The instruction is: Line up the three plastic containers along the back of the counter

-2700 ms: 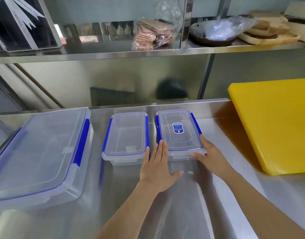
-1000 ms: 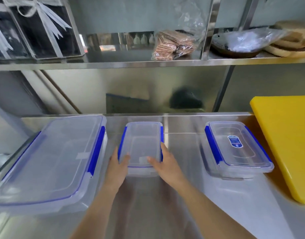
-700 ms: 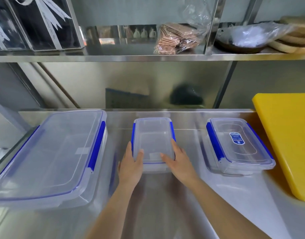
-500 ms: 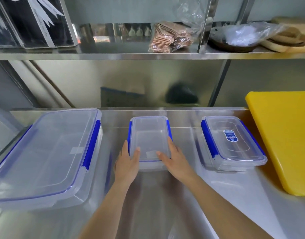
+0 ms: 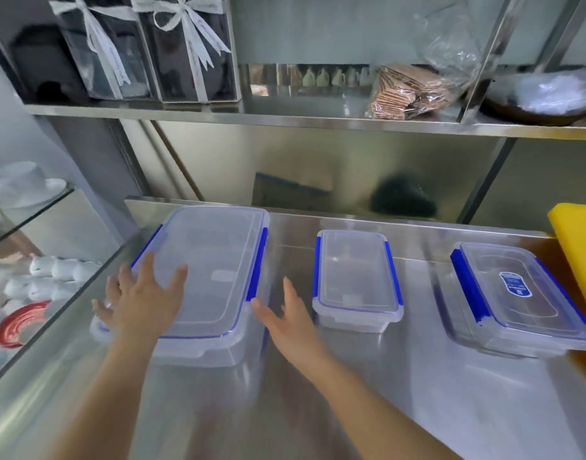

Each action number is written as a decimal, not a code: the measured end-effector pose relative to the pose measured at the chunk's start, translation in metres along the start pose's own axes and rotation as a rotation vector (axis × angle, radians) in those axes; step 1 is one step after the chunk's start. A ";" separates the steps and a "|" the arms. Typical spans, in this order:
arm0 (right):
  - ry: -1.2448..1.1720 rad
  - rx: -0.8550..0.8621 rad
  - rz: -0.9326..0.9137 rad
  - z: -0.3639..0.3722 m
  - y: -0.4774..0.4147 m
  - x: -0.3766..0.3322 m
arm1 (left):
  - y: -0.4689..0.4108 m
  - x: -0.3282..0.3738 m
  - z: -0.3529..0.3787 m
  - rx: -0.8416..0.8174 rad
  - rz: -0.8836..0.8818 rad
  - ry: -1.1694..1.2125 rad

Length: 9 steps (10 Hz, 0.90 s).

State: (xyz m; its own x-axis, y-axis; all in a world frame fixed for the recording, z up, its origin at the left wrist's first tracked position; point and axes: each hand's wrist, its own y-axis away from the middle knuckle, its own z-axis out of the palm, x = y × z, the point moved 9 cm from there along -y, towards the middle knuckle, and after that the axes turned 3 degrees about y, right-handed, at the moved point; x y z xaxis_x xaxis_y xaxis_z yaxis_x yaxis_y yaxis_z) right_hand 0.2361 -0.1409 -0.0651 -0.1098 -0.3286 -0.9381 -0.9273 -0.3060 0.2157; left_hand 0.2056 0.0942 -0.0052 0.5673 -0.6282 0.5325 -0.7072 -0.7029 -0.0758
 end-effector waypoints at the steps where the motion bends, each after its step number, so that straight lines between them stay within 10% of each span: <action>1: -0.048 -0.069 0.027 0.036 -0.003 -0.003 | -0.015 -0.046 0.007 -0.114 -0.097 -0.006; 9: 0.181 -0.078 0.016 0.065 -0.012 -0.032 | -0.032 -0.064 -0.012 -0.078 0.015 -0.068</action>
